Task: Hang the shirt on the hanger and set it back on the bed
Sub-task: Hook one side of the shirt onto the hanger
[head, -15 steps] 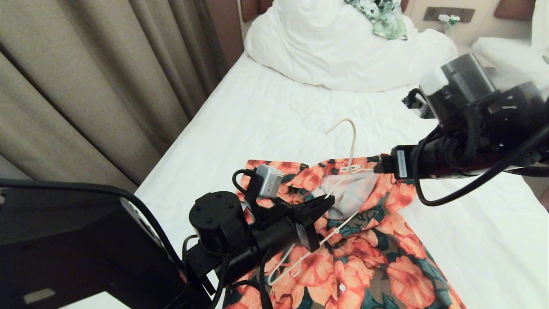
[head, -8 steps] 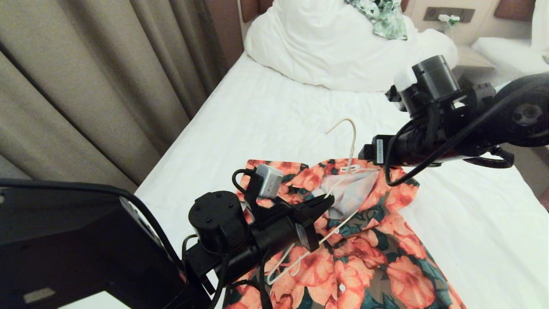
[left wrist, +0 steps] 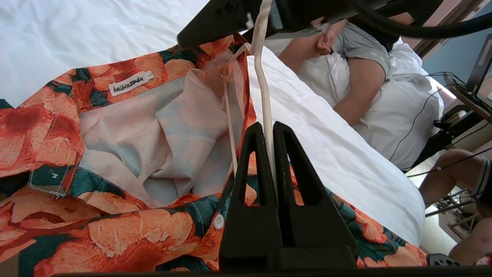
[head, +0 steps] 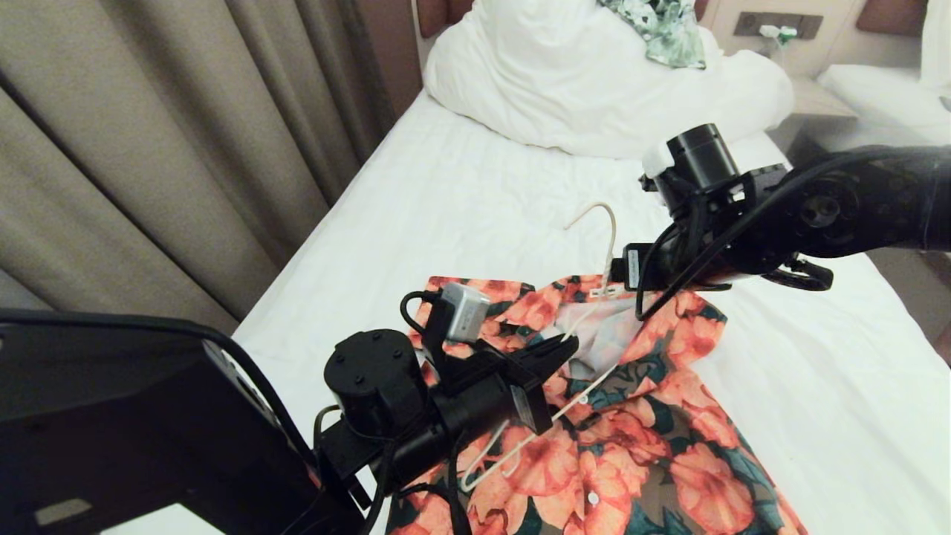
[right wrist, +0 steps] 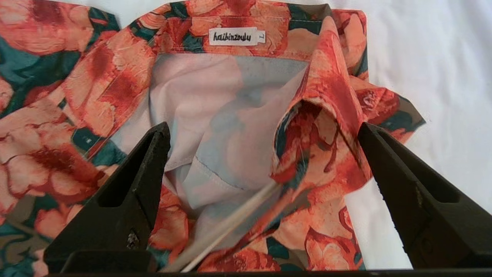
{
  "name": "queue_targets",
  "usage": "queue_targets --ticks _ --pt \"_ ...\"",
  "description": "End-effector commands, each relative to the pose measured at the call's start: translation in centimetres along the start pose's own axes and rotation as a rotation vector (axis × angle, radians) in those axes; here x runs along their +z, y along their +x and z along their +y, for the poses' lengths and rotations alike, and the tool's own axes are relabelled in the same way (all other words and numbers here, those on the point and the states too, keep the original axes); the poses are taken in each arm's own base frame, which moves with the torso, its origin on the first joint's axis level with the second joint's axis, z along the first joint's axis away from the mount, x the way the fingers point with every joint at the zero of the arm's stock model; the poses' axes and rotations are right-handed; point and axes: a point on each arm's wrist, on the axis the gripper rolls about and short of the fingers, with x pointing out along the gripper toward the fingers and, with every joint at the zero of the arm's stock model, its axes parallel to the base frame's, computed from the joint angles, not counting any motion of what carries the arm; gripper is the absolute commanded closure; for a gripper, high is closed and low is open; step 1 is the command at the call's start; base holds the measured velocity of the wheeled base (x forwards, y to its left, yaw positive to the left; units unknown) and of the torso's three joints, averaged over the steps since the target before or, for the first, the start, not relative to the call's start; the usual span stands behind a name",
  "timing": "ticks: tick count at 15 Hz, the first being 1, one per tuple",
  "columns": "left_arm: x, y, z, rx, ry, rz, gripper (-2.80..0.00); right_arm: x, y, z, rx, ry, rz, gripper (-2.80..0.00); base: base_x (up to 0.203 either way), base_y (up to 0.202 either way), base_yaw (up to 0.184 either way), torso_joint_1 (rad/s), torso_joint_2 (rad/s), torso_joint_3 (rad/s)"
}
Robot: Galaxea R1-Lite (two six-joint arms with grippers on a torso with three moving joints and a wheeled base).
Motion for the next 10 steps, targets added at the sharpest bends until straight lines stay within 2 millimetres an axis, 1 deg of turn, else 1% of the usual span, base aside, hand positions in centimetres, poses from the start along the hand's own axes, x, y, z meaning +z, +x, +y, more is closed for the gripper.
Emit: queue_targets --ticks 1,2,3,7,10 --pt "0.2 0.0 -0.1 -0.004 0.0 -0.011 0.0 -0.3 1.1 0.2 -0.02 -0.02 0.017 -2.8 0.0 0.0 0.0 0.0 0.0 0.0" --pt "0.2 0.0 -0.1 -0.004 0.0 -0.011 0.0 -0.3 1.3 0.1 -0.023 -0.022 0.018 -1.59 0.0 0.0 0.0 0.0 0.0 0.0" --pt "0.2 0.0 -0.1 -0.004 0.0 -0.011 0.0 -0.3 1.3 0.2 -0.023 -0.022 0.016 0.0 0.0 0.0 0.0 0.0 0.0 0.0" --pt "0.2 0.0 0.0 -0.004 0.0 -0.01 0.0 -0.1 1.1 0.0 -0.022 -0.02 0.011 0.0 0.0 0.0 0.0 0.0 0.0 0.0" --pt "0.1 0.0 0.0 -0.003 -0.001 -0.007 0.0 0.4 0.2 -0.5 -0.02 -0.015 -0.009 0.0 0.0 0.0 0.0 0.0 0.0 0.0"
